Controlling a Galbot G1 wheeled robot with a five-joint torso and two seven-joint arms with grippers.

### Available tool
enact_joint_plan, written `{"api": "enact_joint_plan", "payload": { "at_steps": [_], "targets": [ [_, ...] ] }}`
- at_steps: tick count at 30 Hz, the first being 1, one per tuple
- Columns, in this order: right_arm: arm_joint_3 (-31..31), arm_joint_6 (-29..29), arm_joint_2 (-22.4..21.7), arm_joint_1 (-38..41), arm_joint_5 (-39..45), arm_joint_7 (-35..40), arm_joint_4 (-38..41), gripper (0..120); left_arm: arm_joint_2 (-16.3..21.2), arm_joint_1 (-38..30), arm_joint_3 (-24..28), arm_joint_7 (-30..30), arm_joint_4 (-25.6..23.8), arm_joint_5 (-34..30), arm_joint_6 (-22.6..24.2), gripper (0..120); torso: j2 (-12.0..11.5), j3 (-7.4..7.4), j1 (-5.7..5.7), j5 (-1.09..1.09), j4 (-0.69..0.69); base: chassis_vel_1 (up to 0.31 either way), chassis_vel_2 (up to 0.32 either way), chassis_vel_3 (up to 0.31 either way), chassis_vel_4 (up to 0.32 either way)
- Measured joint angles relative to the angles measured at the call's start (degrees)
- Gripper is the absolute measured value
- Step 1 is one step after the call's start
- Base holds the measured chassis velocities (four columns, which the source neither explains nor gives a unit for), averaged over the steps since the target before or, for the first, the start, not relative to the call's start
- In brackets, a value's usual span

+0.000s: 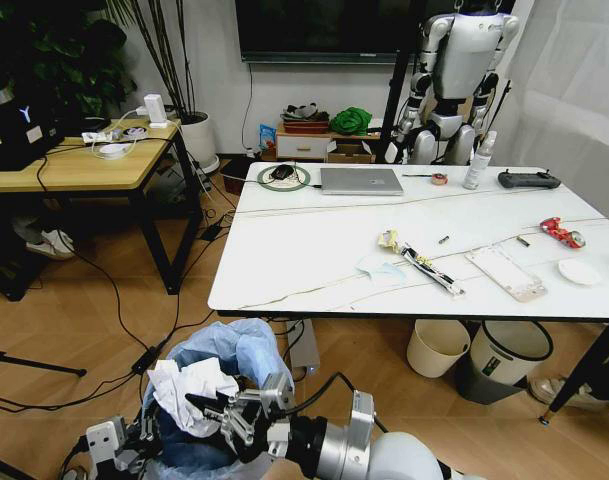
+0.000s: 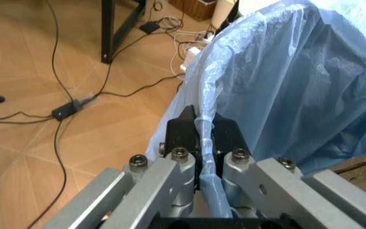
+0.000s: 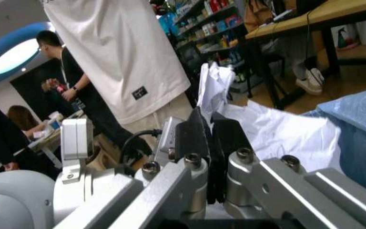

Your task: Pick up the trash bin and place the trash from the table into it.

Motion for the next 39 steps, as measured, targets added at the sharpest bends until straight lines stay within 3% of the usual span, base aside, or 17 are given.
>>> {"api": "enact_joint_plan", "payload": {
  "at_steps": [11, 21, 27, 31, 37, 39],
  "targets": [
    [0.23, -2.2, -0.46, -0.1, 5.58, 1.43, 1.47, 0, -0.02, -0.47, -0.18, -0.83, -0.21, -1.08, 0.83, 0, 0.0, 0.0, 0.01, 0.0, 0.0, 0.0, 0.0, 0.0, 0.0],
    [0.69, -2.26, 4.85, 2.55, 2.67, 5.61, -1.73, 0, -0.07, -0.63, 0.28, -0.85, -0.22, -0.48, 0.85, 0, 0.0, 0.0, 0.01, 0.0, 0.01, 0.0, 0.0, 0.0, 0.0],
    [0.29, -2.61, 5.87, 3.07, 1.11, 5.97, -2.72, 0, 0.0, -0.6, 0.57, -0.83, -0.16, 0.04, 0.85, 0, 0.0, 0.0, 0.01, -0.01, 0.0, 0.0, 0.0, 0.0, 0.0],
    [0.08, -2.6, 6.24, 2.68, -0.86, 5.88, -3.67, 10, 0.08, -0.57, 0.65, -0.82, -0.15, 0.08, 0.85, 0, -0.01, 0.0, 0.01, 0.0, 0.01, 0.0, 0.0, 0.0, 0.0],
    [1.91, -2.49, 6.76, 1.49, -2.33, 5.94, -4.35, 36, 0.2, -0.76, 0.6, -0.81, -0.03, 0.04, 0.83, 0, -0.01, 0.0, 0.01, -0.01, 0.0, 0.0, 0.0, 0.0, 0.0],
    [2.7, -2.46, 6.98, 1.48, -2.28, 6.0, -4.37, 39, 0.2, -0.85, 0.68, -0.81, 0.11, 0.04, 0.83, 0, -0.01, 0.0, 0.01, -0.01, 0.0, 0.0, 0.0, 0.0, 0.0]
  ]
}}
